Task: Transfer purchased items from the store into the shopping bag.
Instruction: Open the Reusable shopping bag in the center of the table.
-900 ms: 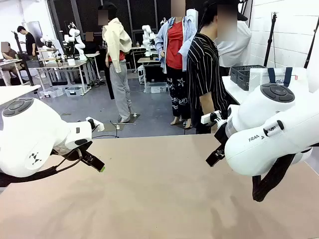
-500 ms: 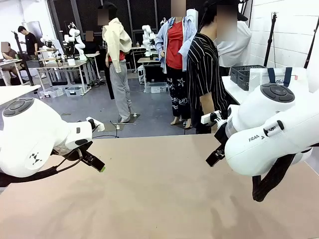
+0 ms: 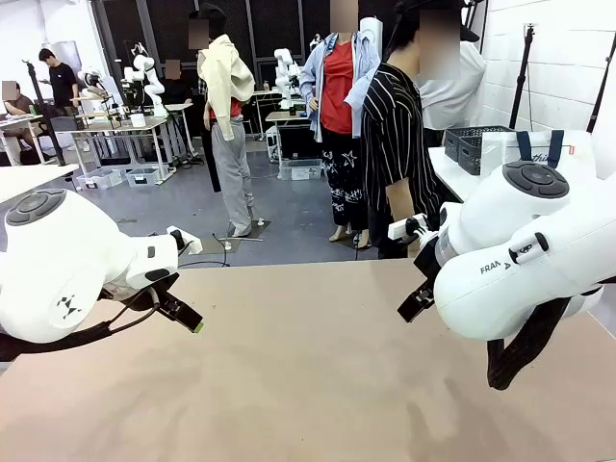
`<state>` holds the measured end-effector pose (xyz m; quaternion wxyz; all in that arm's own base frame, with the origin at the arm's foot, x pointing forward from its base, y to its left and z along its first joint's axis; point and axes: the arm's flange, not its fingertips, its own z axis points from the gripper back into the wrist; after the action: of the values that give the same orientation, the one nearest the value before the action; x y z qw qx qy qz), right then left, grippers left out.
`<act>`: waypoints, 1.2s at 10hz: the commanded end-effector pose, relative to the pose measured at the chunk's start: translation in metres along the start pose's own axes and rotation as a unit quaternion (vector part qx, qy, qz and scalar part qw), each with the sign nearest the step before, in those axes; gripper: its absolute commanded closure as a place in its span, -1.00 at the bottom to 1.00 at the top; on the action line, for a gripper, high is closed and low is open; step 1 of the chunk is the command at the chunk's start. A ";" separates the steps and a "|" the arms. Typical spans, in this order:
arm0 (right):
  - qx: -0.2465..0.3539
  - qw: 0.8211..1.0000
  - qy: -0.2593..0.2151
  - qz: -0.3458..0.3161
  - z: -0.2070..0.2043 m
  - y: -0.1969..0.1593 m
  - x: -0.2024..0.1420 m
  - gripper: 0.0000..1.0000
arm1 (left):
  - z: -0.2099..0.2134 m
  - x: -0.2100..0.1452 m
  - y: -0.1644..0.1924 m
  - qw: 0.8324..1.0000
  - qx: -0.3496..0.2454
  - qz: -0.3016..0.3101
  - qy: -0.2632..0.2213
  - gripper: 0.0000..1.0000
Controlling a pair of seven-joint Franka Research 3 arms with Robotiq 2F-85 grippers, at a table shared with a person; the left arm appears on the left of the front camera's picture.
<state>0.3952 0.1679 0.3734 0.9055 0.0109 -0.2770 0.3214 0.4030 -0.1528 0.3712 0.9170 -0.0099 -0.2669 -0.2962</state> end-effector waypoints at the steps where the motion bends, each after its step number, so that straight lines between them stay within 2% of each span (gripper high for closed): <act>1: 0.000 1.000 0.000 0.000 0.000 0.000 0.000 -1.00 | 0.000 0.000 0.000 1.000 0.000 0.000 0.000 -1.00; 3: -0.112 0.989 -0.097 -0.017 0.067 -0.035 0.017 -1.00 | 0.090 -0.019 0.033 0.986 0.133 0.024 -0.097 -1.00; 4: -0.119 0.983 -0.136 -0.031 0.112 -0.064 0.019 -1.00 | 0.145 -0.041 0.046 0.964 0.224 0.066 -0.125 -1.00; 5: -0.163 0.971 -0.154 -0.080 0.149 -0.100 0.018 -1.00 | 0.188 -0.062 0.051 0.949 0.268 0.069 -0.153 -1.00; 6: -0.155 0.967 -0.164 -0.114 0.177 -0.139 0.012 -1.00 | 0.221 -0.086 0.061 0.930 0.317 0.092 -0.163 -1.00; 7: -0.195 0.947 -0.163 -0.196 0.196 -0.182 -0.006 -1.00 | 0.243 -0.114 0.073 0.919 0.334 0.128 -0.165 -1.00; 9: -0.210 0.908 -0.156 -0.327 0.207 -0.262 -0.068 -1.00 | 0.247 -0.186 0.115 0.904 0.316 0.227 -0.179 -1.00; 10: -0.199 0.891 -0.153 -0.378 0.203 -0.289 -0.103 -1.00 | 0.234 -0.225 0.134 0.903 0.287 0.256 -0.193 -1.00; 12: -0.171 0.867 -0.129 -0.450 0.180 -0.318 -0.164 -1.00 | 0.210 -0.298 0.160 0.888 0.220 0.333 -0.230 -1.00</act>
<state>0.3768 -0.2141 0.5053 0.8995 -0.0133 -0.4065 -0.1597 0.2818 0.1858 0.5973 0.8657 0.0973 -0.4792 0.1072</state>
